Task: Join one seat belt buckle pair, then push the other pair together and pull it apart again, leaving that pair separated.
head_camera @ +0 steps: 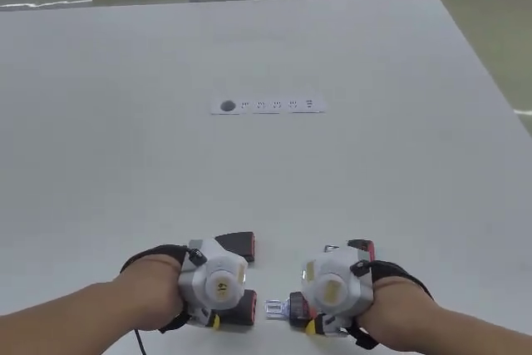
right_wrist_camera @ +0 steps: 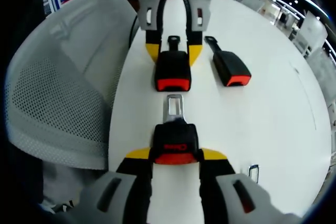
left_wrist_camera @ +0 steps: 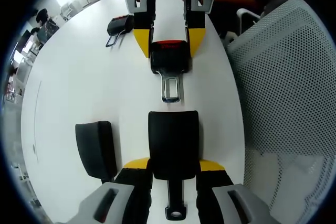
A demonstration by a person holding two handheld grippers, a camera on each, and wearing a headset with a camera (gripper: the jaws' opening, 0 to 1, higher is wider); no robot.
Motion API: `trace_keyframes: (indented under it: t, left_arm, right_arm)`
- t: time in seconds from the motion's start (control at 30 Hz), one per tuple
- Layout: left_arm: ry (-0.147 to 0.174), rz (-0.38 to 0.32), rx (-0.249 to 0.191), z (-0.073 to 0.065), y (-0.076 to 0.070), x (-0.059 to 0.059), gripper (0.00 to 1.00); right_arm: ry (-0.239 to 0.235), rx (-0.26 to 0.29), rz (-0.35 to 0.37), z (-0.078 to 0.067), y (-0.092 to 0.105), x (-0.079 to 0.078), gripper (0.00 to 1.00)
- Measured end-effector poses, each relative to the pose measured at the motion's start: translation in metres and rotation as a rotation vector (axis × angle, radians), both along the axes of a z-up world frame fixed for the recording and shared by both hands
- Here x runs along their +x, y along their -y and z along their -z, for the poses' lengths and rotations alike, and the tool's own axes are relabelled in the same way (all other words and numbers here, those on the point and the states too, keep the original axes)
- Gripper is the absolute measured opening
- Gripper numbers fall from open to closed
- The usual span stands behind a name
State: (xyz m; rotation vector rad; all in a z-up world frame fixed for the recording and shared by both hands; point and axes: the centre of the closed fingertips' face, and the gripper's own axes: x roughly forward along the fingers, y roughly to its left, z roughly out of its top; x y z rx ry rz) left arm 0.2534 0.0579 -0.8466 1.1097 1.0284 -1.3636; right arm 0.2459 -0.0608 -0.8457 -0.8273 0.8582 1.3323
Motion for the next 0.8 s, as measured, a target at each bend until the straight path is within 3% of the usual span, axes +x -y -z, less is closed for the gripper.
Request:
trace_keyframes:
  t: [0.43,0.8]
  left_arm:
    - [0.003,0.006,0.019,0.0,0.0,0.0,0.33]
    - [0.001,0.006,0.017,0.0,0.0,-0.001,0.33]
  right_arm:
    - [0.006,-0.008,0.026,-0.001,-0.01,0.001,0.34]
    - [0.011,0.034,0.024,0.0,-0.023,0.001,0.33]
